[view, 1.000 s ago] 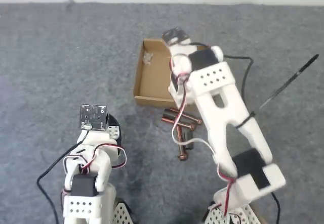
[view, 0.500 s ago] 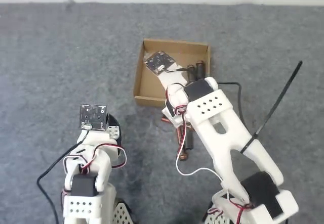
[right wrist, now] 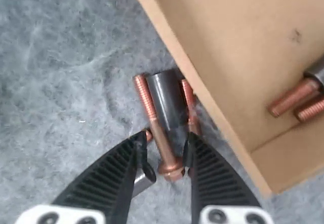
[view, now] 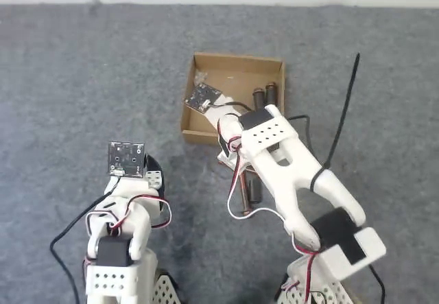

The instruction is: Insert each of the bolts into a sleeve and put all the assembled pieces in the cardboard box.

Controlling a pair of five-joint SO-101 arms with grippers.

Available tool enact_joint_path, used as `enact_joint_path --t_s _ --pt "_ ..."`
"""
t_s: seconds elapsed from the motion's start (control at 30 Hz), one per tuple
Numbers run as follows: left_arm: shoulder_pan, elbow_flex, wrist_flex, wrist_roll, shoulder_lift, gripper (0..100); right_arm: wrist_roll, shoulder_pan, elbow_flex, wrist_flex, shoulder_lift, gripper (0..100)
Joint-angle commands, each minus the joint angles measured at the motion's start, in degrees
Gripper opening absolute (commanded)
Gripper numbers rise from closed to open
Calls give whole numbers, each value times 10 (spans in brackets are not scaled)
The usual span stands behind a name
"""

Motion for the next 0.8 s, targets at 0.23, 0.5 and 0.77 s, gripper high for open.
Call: enact_joint_path --t_s 0.23,0.5,0.77 --pt "-1 -5 -3 -6 -9 12 59 1 -14 -33 41 190" --pt "0 -5 -3 -6 -9 12 62 -2 -79 -29 103 188" --pt "1 -5 -4 -6 -9 12 77 -5 -129 -29 153 188"
